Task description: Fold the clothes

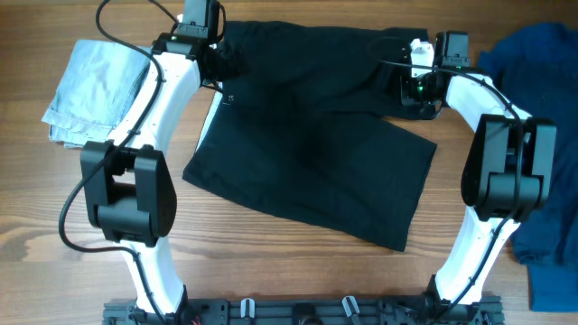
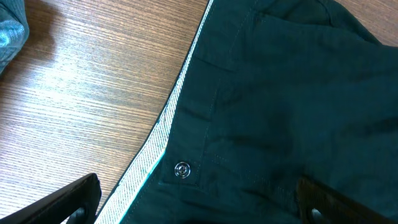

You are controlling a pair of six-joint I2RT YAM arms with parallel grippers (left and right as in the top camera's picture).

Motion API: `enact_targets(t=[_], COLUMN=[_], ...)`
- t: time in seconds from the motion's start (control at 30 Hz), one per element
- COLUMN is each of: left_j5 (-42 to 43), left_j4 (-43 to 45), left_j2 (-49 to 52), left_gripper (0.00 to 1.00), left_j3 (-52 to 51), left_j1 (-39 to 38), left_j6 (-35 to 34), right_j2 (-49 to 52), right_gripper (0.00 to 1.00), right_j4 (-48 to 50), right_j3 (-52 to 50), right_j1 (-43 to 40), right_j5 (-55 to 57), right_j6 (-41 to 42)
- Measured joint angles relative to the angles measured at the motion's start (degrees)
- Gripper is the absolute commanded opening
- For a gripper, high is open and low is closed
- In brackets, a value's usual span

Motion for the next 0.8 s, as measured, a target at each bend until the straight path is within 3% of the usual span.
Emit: enact_targets(t=[0.27, 0.5, 0.8], left_j5=[0.0, 0.0, 0.0], left_j4=[0.0, 0.0, 0.0], left_j2=[0.0, 0.0, 0.0], left_gripper=[1.00, 1.00, 1.00], left_j3=[0.0, 0.0, 0.0], left_j1=[0.0, 0.0, 0.0], left_j6=[0.0, 0.0, 0.0], right_j2=[-2.4, -8.3, -8.8], right_gripper=[0.04, 0.04, 0.04], right_j4=[-0.3, -0.3, -4.2], right_j3=[0.0, 0.4, 0.5], right_j1=[0.0, 0.0, -0.8], right_j5=[0.5, 5.6, 12.8], right_j6=[0.2, 0.8, 2.2])
